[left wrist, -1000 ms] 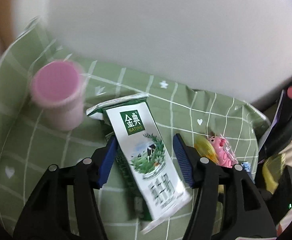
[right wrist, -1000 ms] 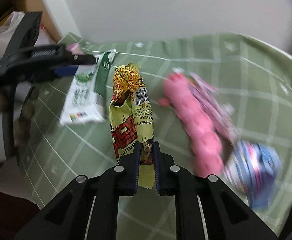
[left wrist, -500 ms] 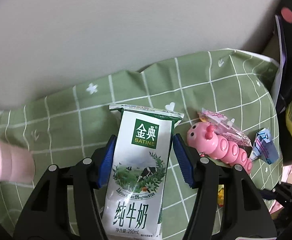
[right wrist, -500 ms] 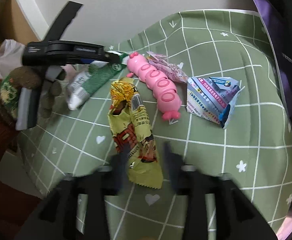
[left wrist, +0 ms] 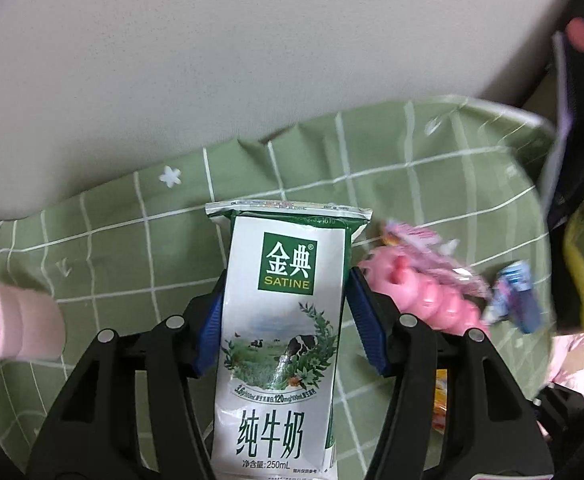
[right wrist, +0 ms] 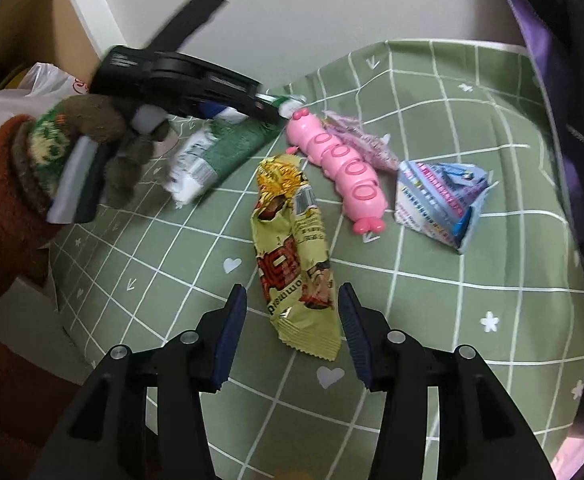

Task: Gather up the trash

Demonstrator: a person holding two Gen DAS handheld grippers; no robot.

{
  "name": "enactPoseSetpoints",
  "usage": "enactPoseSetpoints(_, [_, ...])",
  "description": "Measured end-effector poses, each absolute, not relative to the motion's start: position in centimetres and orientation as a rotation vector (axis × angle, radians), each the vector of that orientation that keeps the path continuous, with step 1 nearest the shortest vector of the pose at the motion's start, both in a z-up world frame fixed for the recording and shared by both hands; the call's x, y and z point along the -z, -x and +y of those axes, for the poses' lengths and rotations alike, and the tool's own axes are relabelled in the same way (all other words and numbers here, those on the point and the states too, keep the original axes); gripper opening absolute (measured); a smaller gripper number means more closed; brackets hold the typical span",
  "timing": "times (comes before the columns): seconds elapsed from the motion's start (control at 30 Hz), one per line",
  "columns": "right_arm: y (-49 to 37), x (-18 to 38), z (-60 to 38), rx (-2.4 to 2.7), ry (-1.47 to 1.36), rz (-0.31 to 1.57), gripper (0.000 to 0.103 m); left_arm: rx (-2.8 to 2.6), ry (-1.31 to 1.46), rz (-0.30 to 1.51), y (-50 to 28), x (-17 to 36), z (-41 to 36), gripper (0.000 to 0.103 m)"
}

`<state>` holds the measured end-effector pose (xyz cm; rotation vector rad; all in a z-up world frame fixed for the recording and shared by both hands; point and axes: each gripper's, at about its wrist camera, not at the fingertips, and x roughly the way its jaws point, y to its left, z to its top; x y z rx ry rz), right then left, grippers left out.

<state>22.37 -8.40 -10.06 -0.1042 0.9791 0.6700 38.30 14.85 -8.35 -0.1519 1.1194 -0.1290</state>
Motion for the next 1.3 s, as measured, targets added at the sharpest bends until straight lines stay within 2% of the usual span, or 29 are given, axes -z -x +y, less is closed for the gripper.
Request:
enactPoseSetpoints(0.37, [-22.4, 9.1, -8.5, -0.603, 0.121, 0.919, 0.045, 0.169, 0.388, 0.747, -28.5, 2.1, 15.7, 0.054])
enactPoseSetpoints(0.63, [-24.2, 10.8, -8.0, -0.621, 0.04, 0.977, 0.044, 0.181, 0.309, 0.913, -29.0, 5.1, 13.4, 0.054])
enactPoseSetpoints(0.67, [-24.6, 11.1, -8.0, -0.624, 0.025, 0.985, 0.041, 0.182, 0.299, 0.919, -28.8, 5.5, 13.2, 0.054])
enactPoseSetpoints(0.73, [-25.0, 11.7, -7.8, -0.635, 0.021, 1.008, 0.023, 0.186, 0.276, 0.926, -28.6, 5.7, 12.8, 0.054])
enactPoseSetpoints(0.83, [-24.7, 12.2, -7.5, -0.639, 0.037, 1.034, 0.016, 0.201, 0.26, 0.923, -28.6, 5.5, 12.1, 0.054])
enactPoseSetpoints(1.0, [-23.6, 11.3, -8.9, -0.589, 0.033, 1.014, 0.015, 0.226, 0.255, 0.956, -28.4, 6.2, 12.3, 0.054])
enactPoseSetpoints(1.3, [-22.2, 8.8, -12.7, -0.495, 0.003, 0.943, 0.015, 0.243, 0.238, 1.128, -29.0, 10.2, 11.1, 0.054])
